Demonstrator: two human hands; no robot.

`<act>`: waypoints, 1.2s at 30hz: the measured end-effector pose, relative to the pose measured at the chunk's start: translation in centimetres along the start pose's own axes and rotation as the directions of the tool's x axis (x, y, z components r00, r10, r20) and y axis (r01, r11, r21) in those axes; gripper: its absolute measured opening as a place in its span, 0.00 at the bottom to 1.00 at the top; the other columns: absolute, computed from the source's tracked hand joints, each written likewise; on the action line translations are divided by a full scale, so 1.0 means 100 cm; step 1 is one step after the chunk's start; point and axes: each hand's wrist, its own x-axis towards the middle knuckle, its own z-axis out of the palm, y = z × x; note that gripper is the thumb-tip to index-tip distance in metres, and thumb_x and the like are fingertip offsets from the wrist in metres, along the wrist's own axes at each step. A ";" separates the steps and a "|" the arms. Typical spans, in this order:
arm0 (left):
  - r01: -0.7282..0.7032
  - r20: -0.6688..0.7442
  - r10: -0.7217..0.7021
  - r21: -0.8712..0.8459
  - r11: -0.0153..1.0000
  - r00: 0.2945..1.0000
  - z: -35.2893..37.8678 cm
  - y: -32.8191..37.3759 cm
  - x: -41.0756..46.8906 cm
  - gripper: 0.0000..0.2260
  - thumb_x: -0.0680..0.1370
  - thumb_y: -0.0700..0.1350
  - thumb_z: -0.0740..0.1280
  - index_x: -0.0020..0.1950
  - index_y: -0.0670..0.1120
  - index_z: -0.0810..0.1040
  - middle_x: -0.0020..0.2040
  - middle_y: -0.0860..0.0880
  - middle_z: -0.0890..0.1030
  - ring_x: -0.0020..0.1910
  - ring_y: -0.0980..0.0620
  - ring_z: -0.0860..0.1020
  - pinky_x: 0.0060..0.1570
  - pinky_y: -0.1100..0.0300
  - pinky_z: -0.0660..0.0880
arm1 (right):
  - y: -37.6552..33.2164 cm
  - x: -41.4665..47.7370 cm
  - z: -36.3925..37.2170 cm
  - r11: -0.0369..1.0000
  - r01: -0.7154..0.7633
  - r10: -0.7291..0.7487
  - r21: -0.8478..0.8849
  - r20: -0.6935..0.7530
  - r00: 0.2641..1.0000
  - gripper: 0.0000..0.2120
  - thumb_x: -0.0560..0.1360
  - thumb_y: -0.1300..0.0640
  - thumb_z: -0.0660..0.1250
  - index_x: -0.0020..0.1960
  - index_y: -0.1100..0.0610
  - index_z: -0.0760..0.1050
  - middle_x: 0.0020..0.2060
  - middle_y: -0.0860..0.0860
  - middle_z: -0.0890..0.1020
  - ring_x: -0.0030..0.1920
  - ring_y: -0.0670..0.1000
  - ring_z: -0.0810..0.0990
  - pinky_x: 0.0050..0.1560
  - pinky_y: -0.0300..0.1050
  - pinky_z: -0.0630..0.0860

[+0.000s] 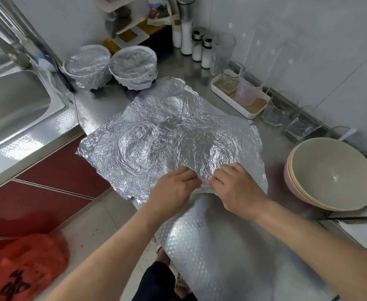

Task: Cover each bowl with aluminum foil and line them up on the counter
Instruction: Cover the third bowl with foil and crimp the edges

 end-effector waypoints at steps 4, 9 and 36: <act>0.006 -0.019 -0.006 -0.004 1.000 1.000 0.001 0.002 -0.001 0.15 0.82 0.50 0.60 0.47 0.45 0.83 0.46 0.50 0.82 0.47 0.49 0.77 0.47 0.56 0.75 | -0.009 -0.004 -0.003 0.998 -0.065 0.065 -0.022 -0.010 0.998 0.09 0.65 0.69 0.58 0.36 0.58 0.73 0.34 0.54 0.73 0.36 0.56 0.71 0.42 0.48 0.65; 0.483 -0.447 -0.644 -0.430 0.763 0.621 -0.029 0.003 -0.029 0.05 0.74 0.40 0.64 0.49 0.46 0.75 0.46 0.49 0.76 0.47 0.50 0.73 0.49 0.60 0.70 | -0.005 0.000 0.000 0.955 -0.285 0.293 0.083 -0.116 0.949 0.09 0.62 0.70 0.69 0.39 0.60 0.75 0.36 0.54 0.74 0.37 0.57 0.72 0.36 0.48 0.69; 0.656 -0.025 -0.819 -0.584 0.478 0.574 -0.087 -0.032 -0.072 0.34 0.67 0.23 0.64 0.65 0.55 0.73 0.68 0.56 0.72 0.66 0.64 0.69 0.61 0.78 0.63 | -0.061 0.021 0.015 0.998 -0.013 0.017 0.056 -0.064 0.998 0.11 0.62 0.71 0.55 0.35 0.60 0.73 0.34 0.54 0.73 0.36 0.54 0.67 0.36 0.45 0.64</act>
